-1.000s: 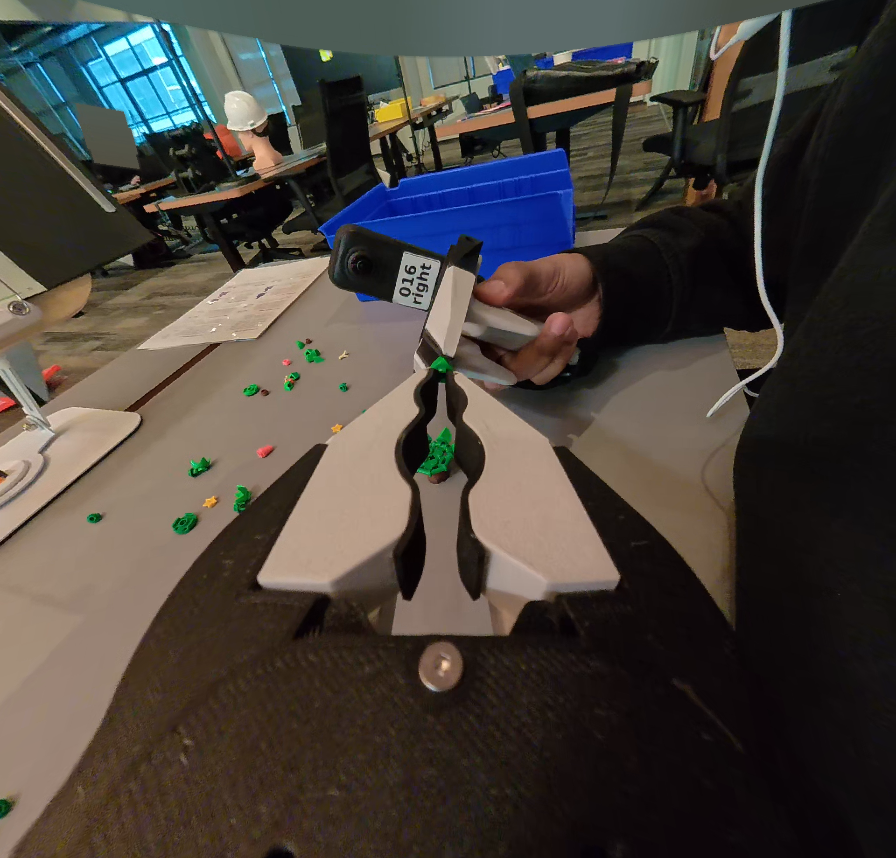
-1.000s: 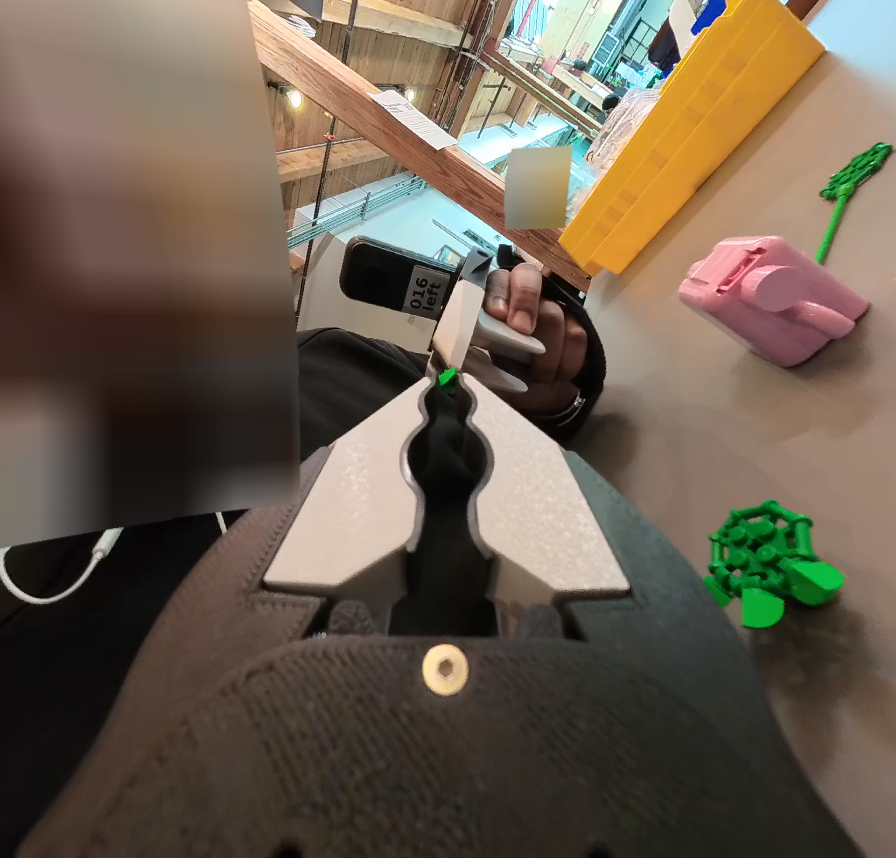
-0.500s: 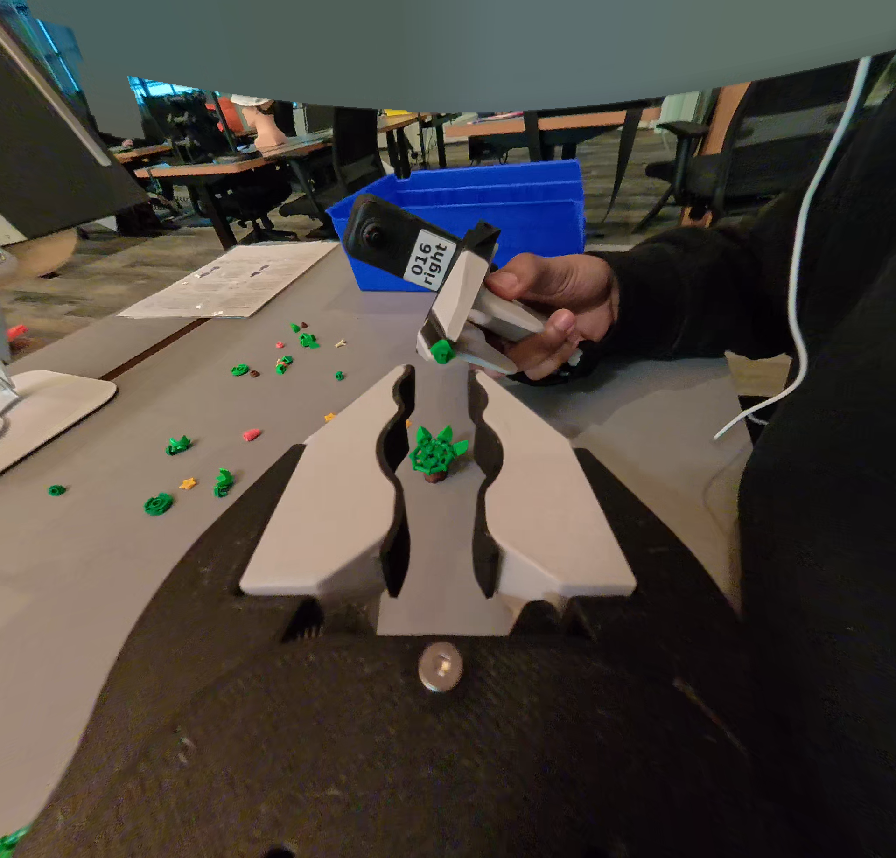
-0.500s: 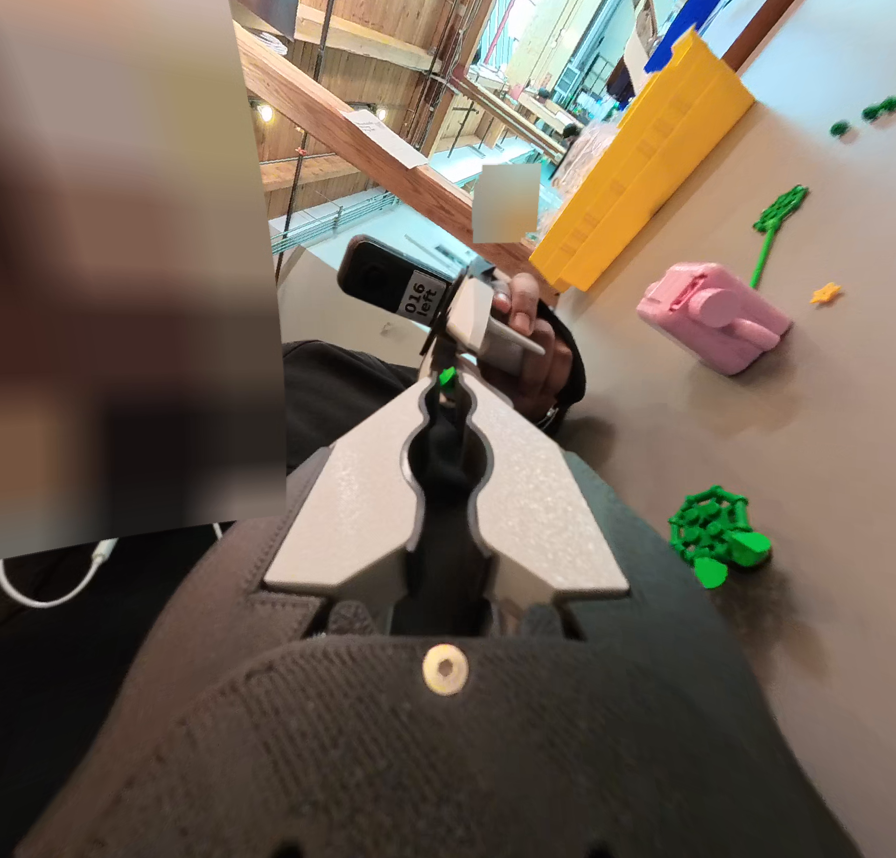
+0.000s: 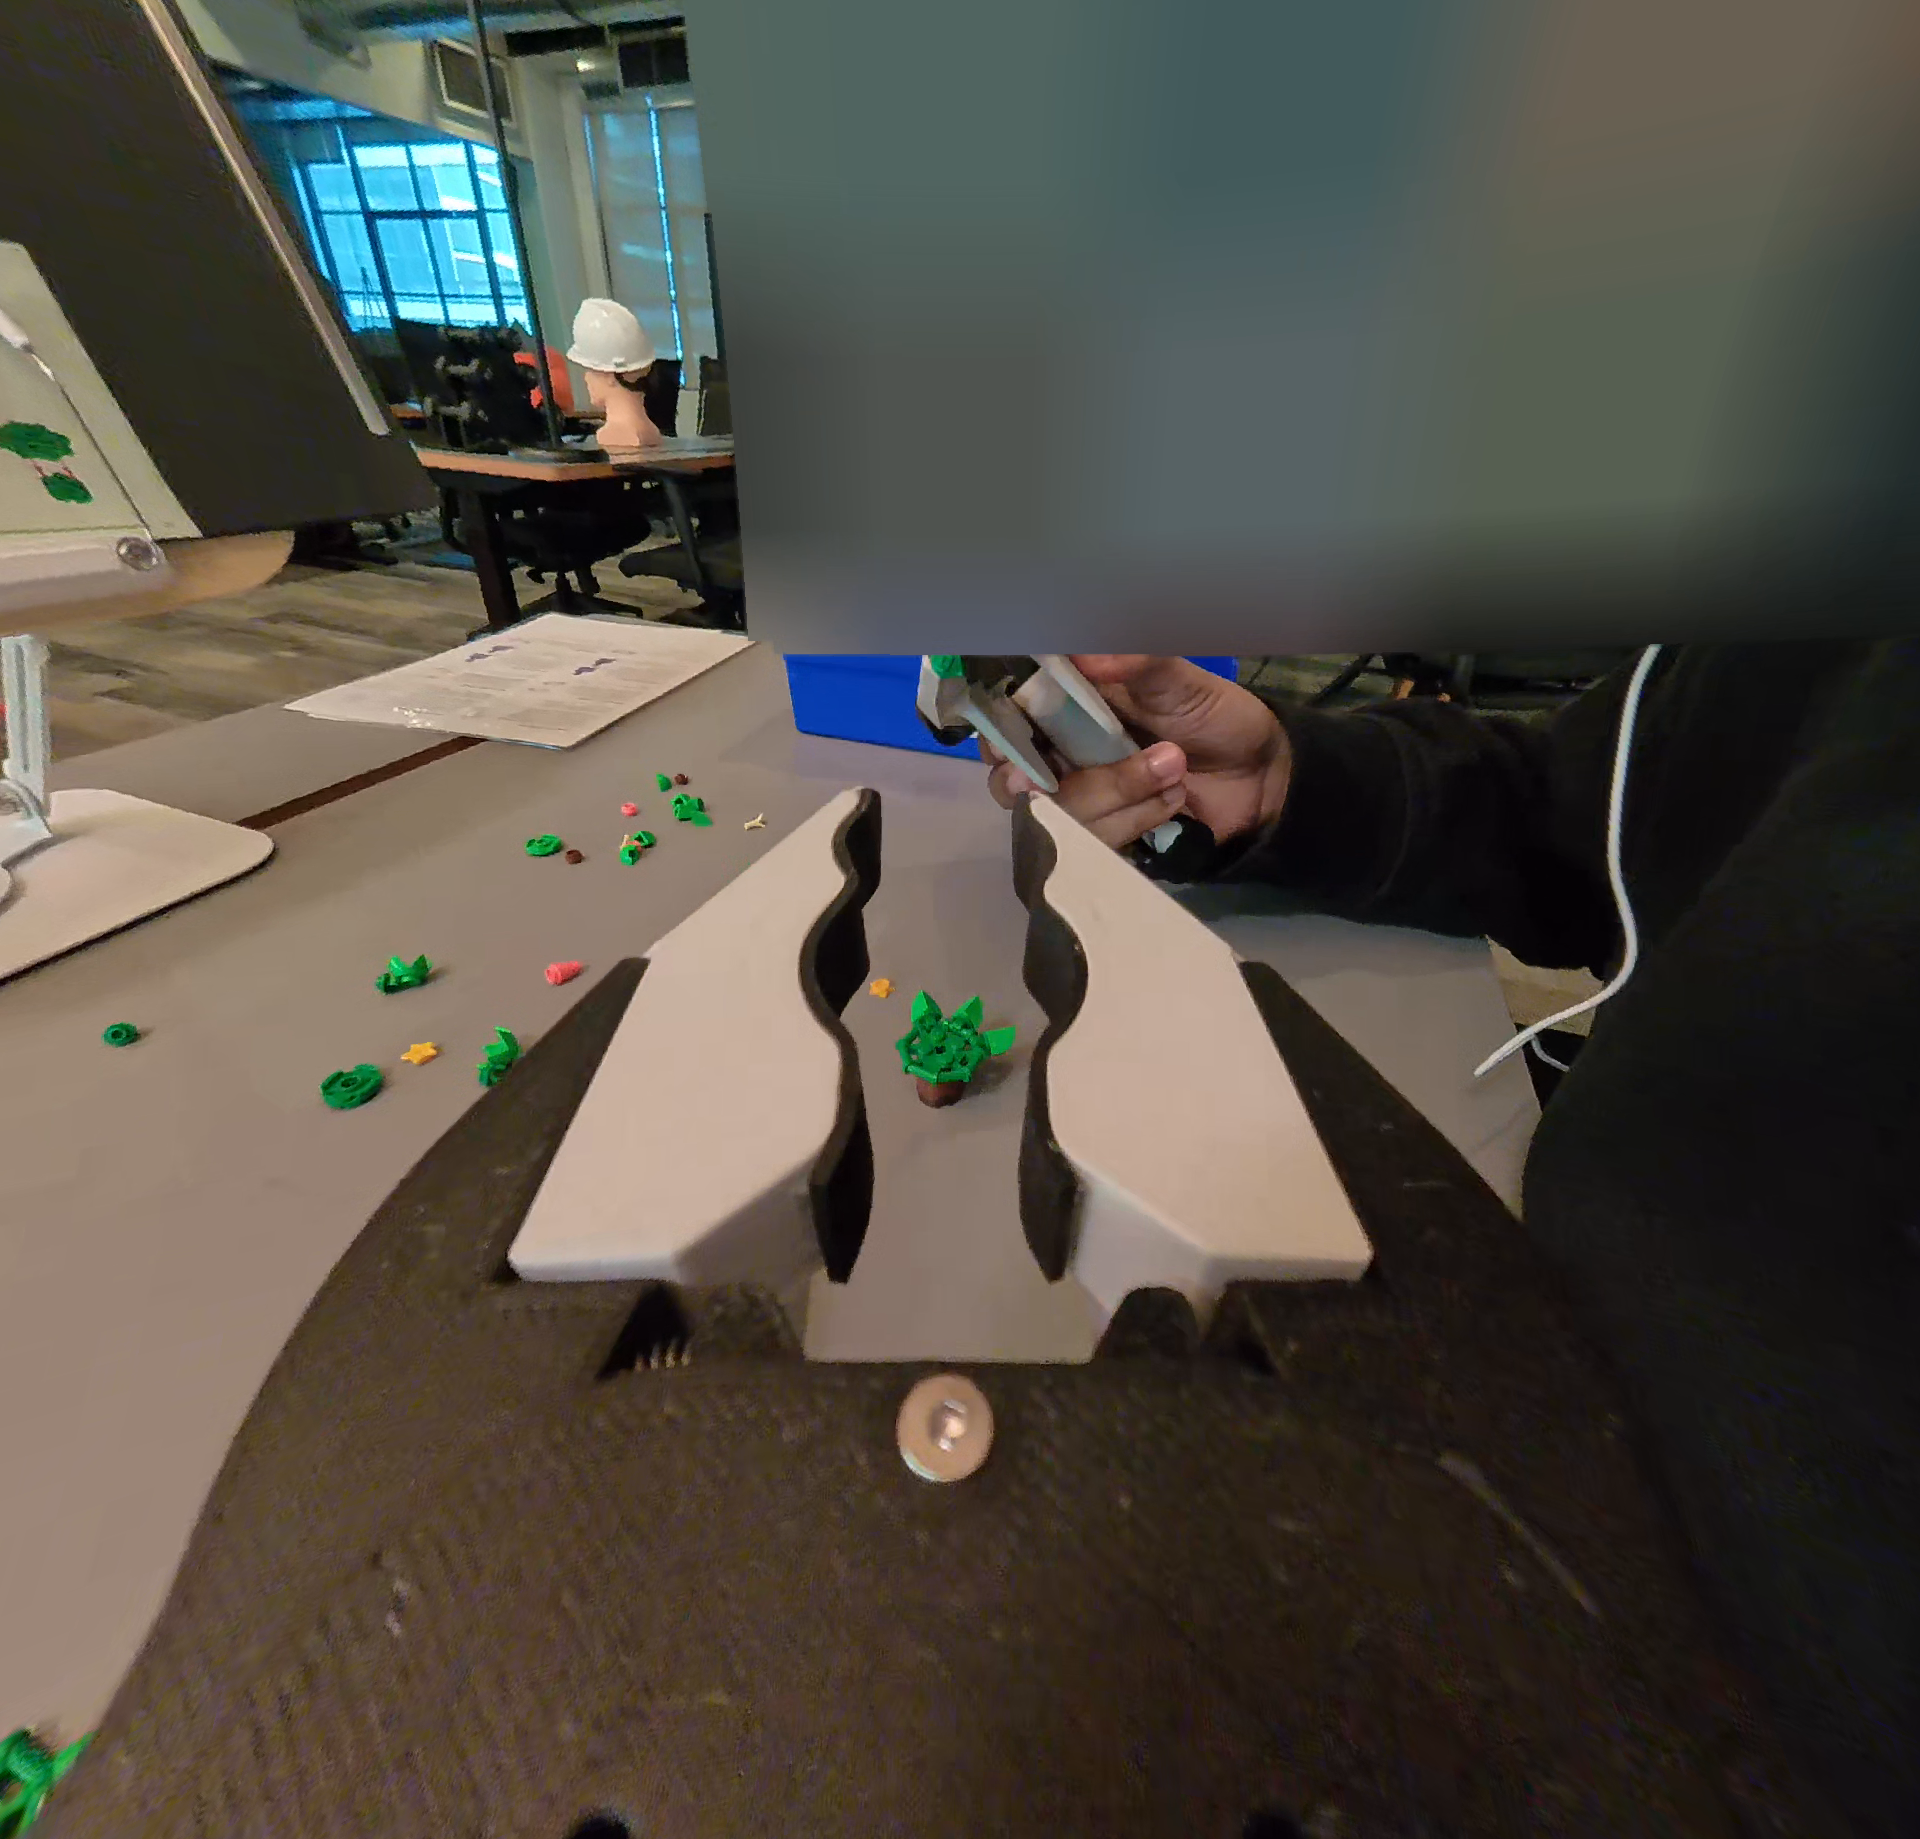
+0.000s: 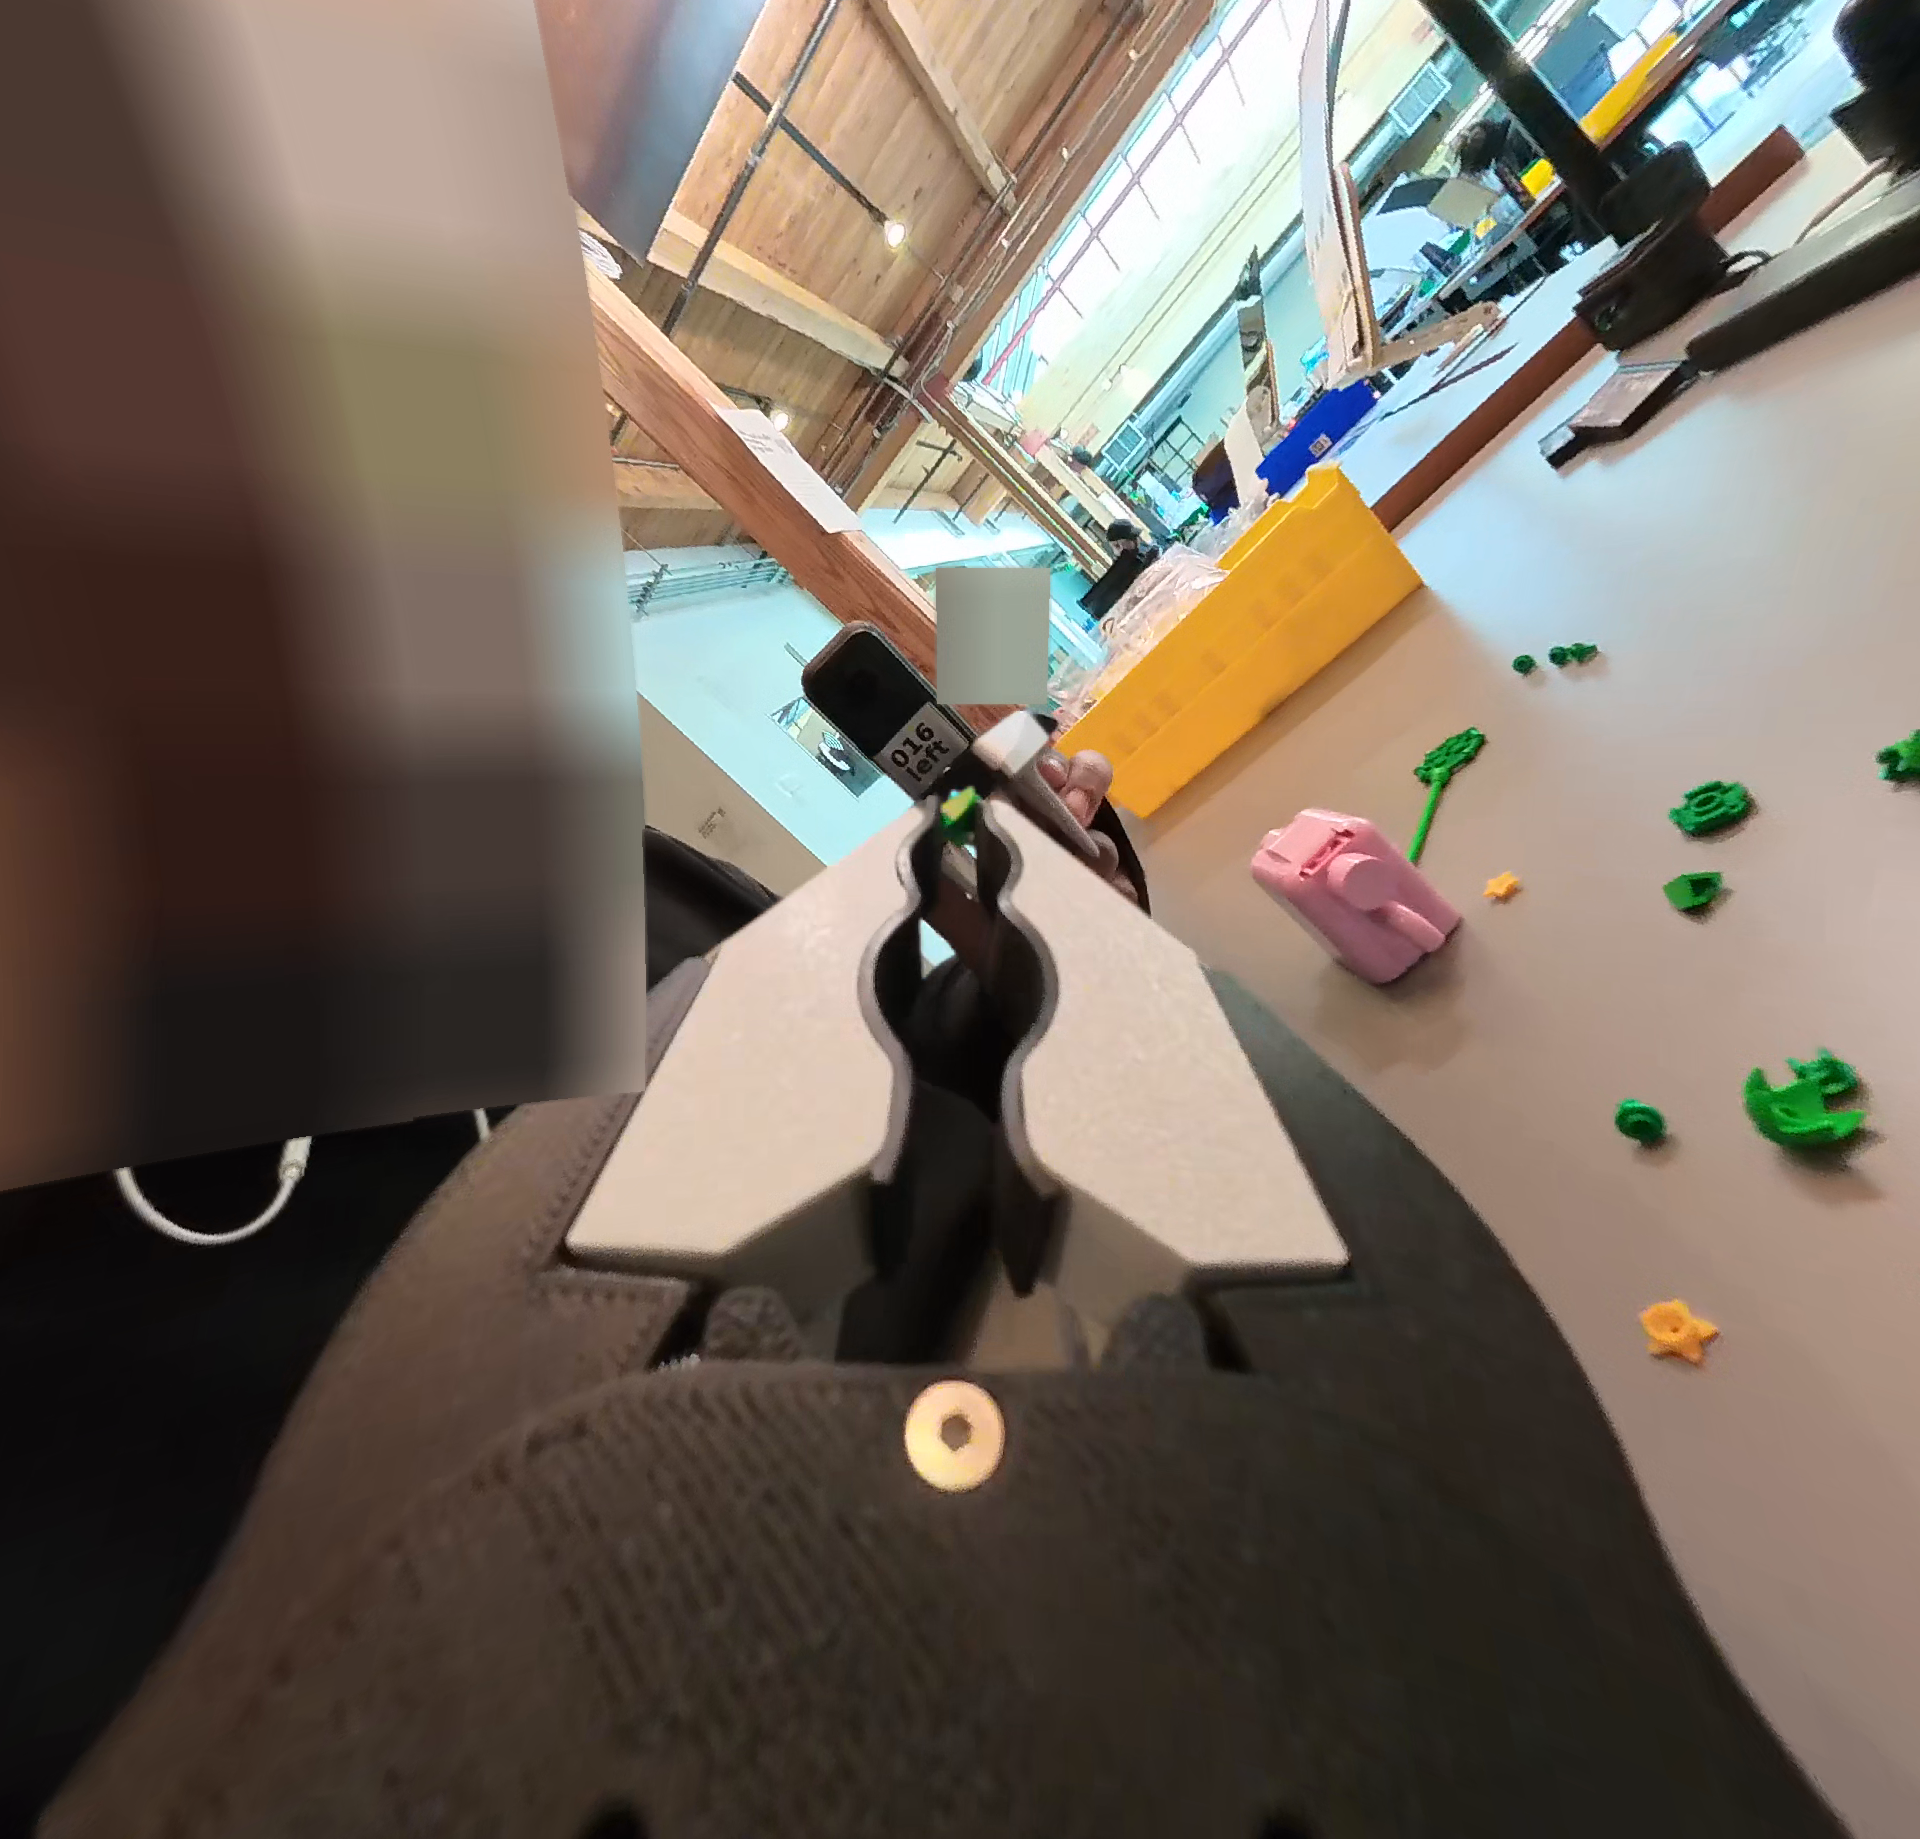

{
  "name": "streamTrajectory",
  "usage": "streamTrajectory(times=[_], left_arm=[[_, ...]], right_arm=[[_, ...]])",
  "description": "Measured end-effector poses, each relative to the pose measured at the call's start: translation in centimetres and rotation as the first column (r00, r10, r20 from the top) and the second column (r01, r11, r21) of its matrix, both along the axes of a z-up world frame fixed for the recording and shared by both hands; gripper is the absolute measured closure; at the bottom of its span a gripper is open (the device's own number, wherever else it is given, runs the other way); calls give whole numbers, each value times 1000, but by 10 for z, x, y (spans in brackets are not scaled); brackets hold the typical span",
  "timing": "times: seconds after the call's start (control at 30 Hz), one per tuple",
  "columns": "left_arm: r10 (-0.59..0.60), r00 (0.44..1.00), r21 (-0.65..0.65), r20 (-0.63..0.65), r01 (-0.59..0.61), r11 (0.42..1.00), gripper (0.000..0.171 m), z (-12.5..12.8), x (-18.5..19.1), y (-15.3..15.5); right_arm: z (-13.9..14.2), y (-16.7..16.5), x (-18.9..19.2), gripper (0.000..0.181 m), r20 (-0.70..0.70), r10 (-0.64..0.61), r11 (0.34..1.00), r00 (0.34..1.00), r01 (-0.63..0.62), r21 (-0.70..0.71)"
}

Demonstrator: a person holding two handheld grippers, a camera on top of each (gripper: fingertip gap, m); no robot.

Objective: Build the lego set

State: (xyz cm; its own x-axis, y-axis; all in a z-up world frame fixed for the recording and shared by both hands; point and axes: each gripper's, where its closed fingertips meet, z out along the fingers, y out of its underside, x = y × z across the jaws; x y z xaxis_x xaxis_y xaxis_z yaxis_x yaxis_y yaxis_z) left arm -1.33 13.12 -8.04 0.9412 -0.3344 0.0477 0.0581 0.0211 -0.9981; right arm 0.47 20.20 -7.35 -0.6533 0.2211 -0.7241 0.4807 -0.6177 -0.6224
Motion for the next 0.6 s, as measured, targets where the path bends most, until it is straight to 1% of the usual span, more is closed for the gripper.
streamTrajectory(times=[0.07,0.23,0.37,0.43,0.5,0.6], left_arm=[[-10,1000,-7,-9,10,1000,152,-2,2,0],[-76,997,-71,-32,74,995,153,-13,15,4],[-106,992,-137,-70,96,986,152,-27,25,9],[-104,991,-202,-88,85,976,150,-40,27,15],[-87,993,-303,-84,58,951,147,-59,26,23],[-71,997,-447,-13,58,893,145,-84,29,34]], right_arm=[[0,1,0,178,-2,-4,1000,1000,4,0],[-1,3,-1,178,0,-15,1000,1000,15,4],[-6,3,-3,178,29,-10,1000,1000,9,19],[-18,2,-6,178,76,-14,997,997,9,74],[-29,3,-8,178,115,-27,992,993,12,128],[-46,5,-11,178,174,-43,979,984,6,205]])
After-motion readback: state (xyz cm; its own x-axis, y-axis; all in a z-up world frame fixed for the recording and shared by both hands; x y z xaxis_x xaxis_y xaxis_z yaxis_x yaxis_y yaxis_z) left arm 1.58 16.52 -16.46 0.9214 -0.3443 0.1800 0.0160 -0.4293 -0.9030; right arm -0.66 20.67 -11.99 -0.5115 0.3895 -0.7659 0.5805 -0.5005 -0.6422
